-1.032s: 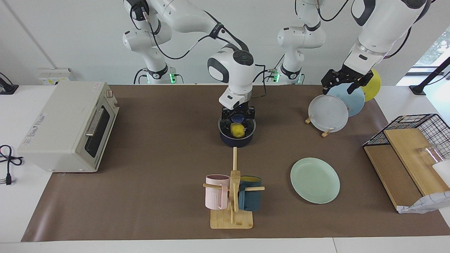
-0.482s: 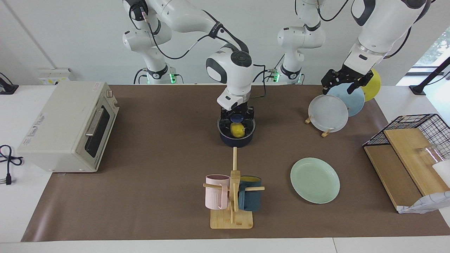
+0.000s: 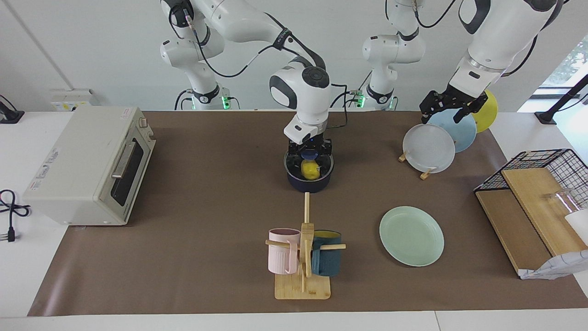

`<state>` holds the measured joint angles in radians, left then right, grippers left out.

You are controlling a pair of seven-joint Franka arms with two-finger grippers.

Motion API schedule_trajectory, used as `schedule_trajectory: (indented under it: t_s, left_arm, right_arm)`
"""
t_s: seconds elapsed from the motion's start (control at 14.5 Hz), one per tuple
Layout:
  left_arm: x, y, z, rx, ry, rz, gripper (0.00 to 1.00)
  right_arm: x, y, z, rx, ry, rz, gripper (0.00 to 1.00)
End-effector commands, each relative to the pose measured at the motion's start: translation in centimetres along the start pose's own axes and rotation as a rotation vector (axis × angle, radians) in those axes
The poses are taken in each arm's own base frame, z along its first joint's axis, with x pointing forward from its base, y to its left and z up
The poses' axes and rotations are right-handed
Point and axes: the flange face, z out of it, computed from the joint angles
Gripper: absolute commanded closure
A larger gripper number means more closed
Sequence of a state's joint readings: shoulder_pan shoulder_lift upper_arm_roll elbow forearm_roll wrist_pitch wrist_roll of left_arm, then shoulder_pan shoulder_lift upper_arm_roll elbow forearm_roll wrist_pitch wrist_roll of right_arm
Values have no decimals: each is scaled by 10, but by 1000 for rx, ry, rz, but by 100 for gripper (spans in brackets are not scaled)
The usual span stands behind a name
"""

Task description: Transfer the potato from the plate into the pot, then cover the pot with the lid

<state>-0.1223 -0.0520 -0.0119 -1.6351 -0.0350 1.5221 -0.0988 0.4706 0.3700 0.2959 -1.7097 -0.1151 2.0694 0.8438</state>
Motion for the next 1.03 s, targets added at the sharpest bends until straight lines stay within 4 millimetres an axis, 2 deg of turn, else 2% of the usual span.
schedule_trajectory:
  t_s: [0.0,0.41,0.48,0.62,0.69,0.76,0.83,0.89,0.96]
  left_arm:
    - [-1,-3,-1,-1,4,-15,0]
    - [-1,-2,-1,0,3,-14,0]
    - [-1,-2,-1,-1,4,-14,0]
    - [-1,-2,-1,0,3,-14,0]
    - [-1,-3,-1,-1,4,-15,0]
    - [-1,-2,-1,-1,4,-14,0]
    - [-1,-2,-1,-1,4,-14,0]
    - [-1,-3,-1,-1,4,-15,0]
    - [-1,-2,-1,-1,4,-14,0]
  right_arm:
    - [0,-1,11,-1,-29,24,80]
    - [-3,0,22,-18,-31,8,80]
    - [-3,-1,22,-13,-27,6,75]
    - [-3,-2,21,-9,-24,8,44]
    - [-3,-2,21,-9,-24,6,37]
    - [-2,-1,21,-9,-24,8,23]
    - [-3,-2,21,-9,-24,7,4]
    - [-2,-1,20,-9,-23,10,0]
    - [-1,-2,19,-9,-21,9,0]
